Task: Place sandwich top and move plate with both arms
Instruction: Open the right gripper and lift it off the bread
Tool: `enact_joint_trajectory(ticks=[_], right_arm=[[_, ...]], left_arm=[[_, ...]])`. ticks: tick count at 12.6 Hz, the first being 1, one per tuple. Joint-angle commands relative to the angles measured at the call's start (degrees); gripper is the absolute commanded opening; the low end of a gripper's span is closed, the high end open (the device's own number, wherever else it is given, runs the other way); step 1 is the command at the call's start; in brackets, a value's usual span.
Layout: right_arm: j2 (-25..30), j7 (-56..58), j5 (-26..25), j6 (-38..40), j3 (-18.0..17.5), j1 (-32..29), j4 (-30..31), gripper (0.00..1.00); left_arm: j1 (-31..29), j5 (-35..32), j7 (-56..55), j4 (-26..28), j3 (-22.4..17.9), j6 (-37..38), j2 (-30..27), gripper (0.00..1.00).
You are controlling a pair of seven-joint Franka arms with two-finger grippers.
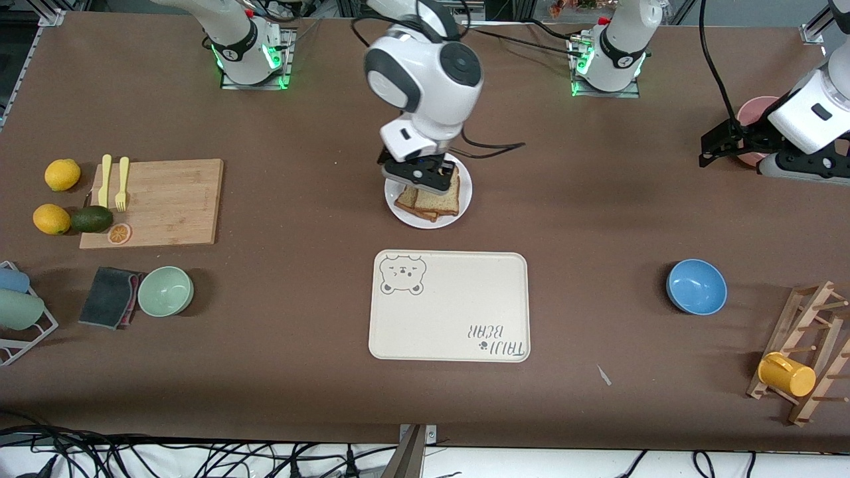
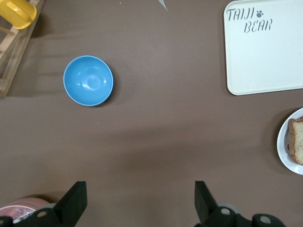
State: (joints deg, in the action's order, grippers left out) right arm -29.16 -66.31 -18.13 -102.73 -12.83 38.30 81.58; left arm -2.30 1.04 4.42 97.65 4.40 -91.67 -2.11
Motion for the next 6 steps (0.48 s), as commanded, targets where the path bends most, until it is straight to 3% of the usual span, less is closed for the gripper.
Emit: enact_joint_trajectory(ticks=[1,3,6], right_arm=[[11.12,9.14,6.32,-3.89,-0.09,-6.28,12.20,1.00],[14.64,18.72,13.70,-3.62,0.17,-10.33,12.20,1.00],[19.74,34.78,15.05,-2.66,1.31,-17.10,14.92,1.00]], left_arm=[[0.54,-1.31,-0.29,-0.27,0.25,2.54,0.61,1.00],[0.80,-0.09,-0.20,-0.27,0.34,3.51,1.49,1.00],[1.15,8.07,-0.11,-0.18,1.13,3.52,4.38,1.00]])
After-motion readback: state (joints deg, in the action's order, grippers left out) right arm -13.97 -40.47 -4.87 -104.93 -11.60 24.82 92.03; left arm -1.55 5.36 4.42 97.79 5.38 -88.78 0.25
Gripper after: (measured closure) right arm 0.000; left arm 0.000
